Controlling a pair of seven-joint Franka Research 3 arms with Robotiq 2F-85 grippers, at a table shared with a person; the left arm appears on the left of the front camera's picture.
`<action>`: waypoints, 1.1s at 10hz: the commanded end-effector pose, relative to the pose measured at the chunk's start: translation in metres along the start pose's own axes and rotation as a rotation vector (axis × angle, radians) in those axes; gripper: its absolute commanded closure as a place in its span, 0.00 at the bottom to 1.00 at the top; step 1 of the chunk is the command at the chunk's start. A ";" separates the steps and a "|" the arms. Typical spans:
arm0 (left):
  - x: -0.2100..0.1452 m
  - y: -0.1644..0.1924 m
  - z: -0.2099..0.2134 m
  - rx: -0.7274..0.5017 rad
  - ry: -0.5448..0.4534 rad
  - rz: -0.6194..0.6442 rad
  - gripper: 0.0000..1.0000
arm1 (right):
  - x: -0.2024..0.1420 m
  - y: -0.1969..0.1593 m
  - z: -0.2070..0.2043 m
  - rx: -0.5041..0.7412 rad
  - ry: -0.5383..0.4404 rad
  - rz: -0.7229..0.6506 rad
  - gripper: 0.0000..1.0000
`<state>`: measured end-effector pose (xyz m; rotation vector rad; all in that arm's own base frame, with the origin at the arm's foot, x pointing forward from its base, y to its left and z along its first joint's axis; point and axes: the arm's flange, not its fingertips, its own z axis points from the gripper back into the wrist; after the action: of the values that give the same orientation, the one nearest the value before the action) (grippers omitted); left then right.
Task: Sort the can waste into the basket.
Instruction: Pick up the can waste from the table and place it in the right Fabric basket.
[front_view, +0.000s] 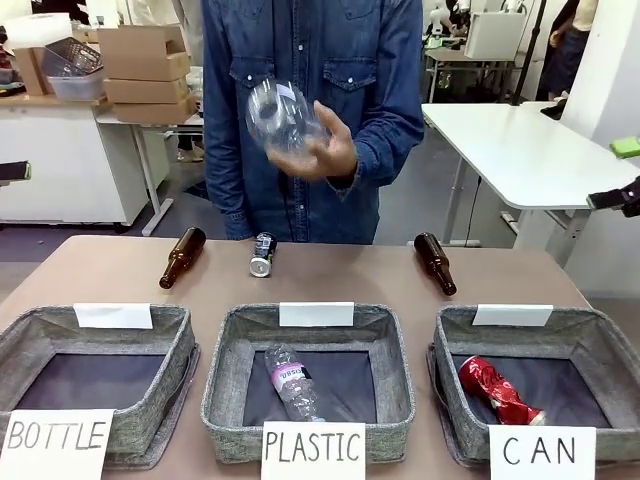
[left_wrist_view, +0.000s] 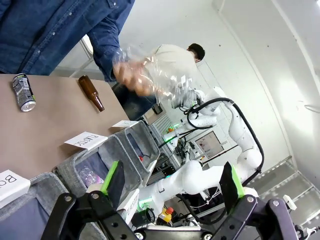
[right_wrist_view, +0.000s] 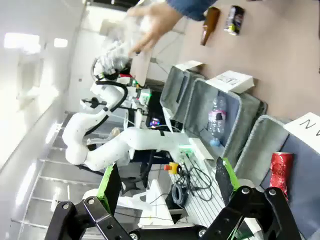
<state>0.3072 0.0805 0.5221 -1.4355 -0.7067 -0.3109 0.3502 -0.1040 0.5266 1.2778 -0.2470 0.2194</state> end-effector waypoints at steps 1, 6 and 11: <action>0.002 0.000 -0.002 -0.017 -0.010 -0.022 0.00 | -0.014 0.012 -0.004 -0.146 0.063 0.068 0.00; 0.002 0.000 -0.002 -0.017 -0.010 -0.022 0.00 | -0.014 0.012 -0.004 -0.146 0.063 0.068 0.00; 0.002 0.000 -0.002 -0.017 -0.010 -0.022 0.00 | -0.014 0.012 -0.004 -0.146 0.063 0.068 0.00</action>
<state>0.3072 0.0806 0.5221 -1.4353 -0.7070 -0.3109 0.3366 -0.0970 0.5364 1.1214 -0.2361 0.2664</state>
